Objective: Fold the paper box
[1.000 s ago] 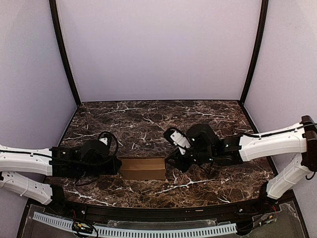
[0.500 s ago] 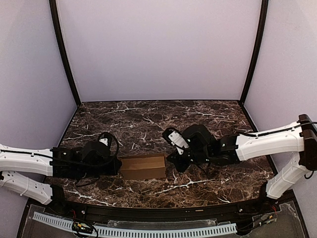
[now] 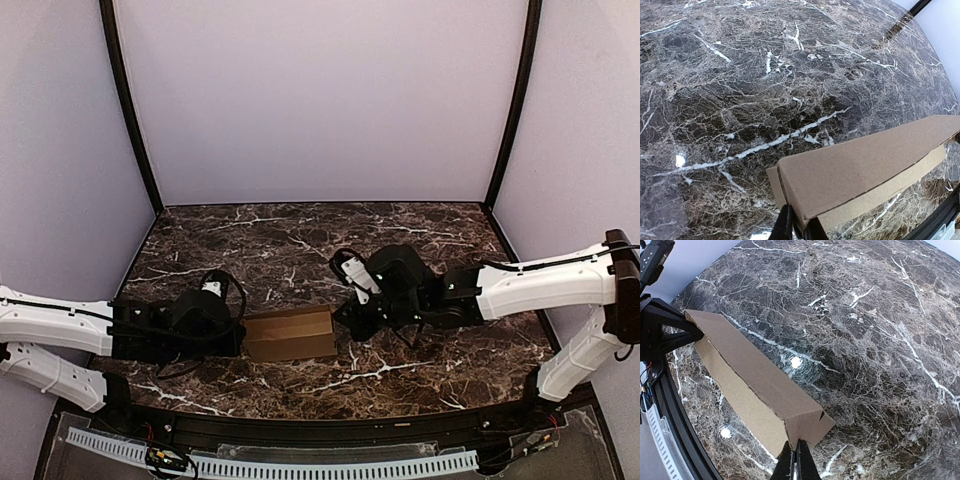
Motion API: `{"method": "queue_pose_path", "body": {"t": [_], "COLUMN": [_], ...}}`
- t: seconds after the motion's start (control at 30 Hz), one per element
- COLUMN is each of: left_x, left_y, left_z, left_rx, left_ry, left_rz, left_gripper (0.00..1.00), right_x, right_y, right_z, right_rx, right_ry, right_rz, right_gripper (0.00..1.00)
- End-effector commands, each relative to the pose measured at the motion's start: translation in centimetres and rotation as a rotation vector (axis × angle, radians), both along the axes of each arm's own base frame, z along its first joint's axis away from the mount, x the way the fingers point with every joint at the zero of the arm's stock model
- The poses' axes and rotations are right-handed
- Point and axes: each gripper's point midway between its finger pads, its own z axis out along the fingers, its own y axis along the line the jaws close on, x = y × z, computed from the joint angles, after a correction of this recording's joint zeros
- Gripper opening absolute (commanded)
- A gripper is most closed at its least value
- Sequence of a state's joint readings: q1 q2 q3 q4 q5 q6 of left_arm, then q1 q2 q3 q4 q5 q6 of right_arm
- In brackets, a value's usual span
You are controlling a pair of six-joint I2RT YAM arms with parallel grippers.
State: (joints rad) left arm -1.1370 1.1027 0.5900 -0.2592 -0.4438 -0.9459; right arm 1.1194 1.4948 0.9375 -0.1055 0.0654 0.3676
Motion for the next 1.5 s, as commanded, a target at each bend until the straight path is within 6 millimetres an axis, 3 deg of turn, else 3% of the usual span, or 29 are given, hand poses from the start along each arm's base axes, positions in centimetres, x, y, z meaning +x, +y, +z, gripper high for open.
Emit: {"method": "queue_pose_path", "body": {"t": [0.0,0.27,1.07,1.47], "left_x": [-0.1,-0.2,-0.4,-0.4], "left_y": [-0.3,-0.7,-2.1,-2.0], "left_z": [-0.1,-0.3,-0.8,-0.8], "left_rx": [0.026,0.031,0.044,0.042], "left_ry": [0.006,0.006,-0.001,-0.003], "left_rz": [-0.006,-0.012,-0.042,-0.043], "left_gripper": [0.07,0.07,0.06,0.07], "right_x": [-0.8,-0.8,-0.7,-1.1], "right_y": [2.0,2.3,3.2,1.7], "right_z": [1.4,0.8,2.0,-1.7], "right_rx": [0.099,0.128,0.278,0.193], "right_ry": [0.065,0.116,0.218,0.210], "right_rz": [-0.006,-0.058,-0.176,-0.216], "right_gripper": [0.00,0.00,0.00,0.00]}}
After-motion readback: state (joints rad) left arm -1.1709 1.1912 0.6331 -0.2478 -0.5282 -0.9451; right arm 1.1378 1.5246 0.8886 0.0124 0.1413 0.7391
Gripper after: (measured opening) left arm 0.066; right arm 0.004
